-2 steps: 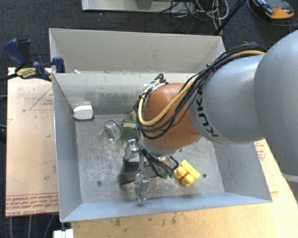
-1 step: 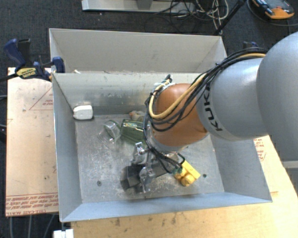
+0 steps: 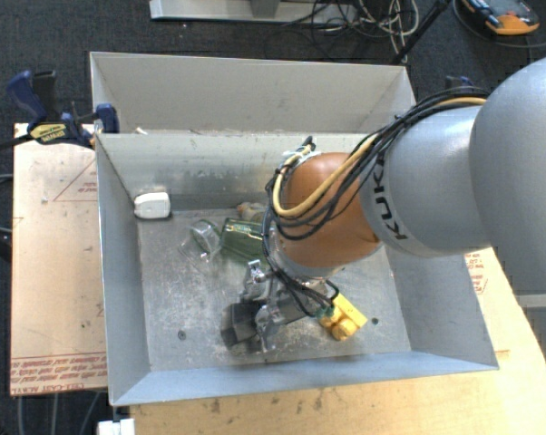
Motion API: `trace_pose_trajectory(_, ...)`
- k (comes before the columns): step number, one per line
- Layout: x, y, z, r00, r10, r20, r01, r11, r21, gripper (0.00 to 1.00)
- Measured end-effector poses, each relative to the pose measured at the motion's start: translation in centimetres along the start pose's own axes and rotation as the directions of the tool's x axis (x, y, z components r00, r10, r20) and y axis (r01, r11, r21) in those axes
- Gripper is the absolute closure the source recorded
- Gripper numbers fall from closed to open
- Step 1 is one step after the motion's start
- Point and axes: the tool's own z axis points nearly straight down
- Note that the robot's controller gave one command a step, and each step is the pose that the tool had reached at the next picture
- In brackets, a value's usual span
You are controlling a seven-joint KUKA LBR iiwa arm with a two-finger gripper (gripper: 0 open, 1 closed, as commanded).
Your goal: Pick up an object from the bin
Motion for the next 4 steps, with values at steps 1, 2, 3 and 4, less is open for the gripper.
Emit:
trace_pose_trajectory(1,0.2,-0.3,-9.6,0.999,-0.039,-0.008,0.039,0.999,0.013,1.00)
trace_pose_trajectory(2,0.2,-0.3,-9.6,0.999,-0.039,-0.008,0.039,0.999,0.012,1.00)
trace_pose_trajectory(3,0.5,0.0,-8.2,0.999,-0.034,-0.007,0.034,0.999,0.013,1.00)
trace_pose_trajectory(4,0.7,0.4,-7.7,0.999,-0.038,-0.013,0.038,0.999,0.012,1.00)
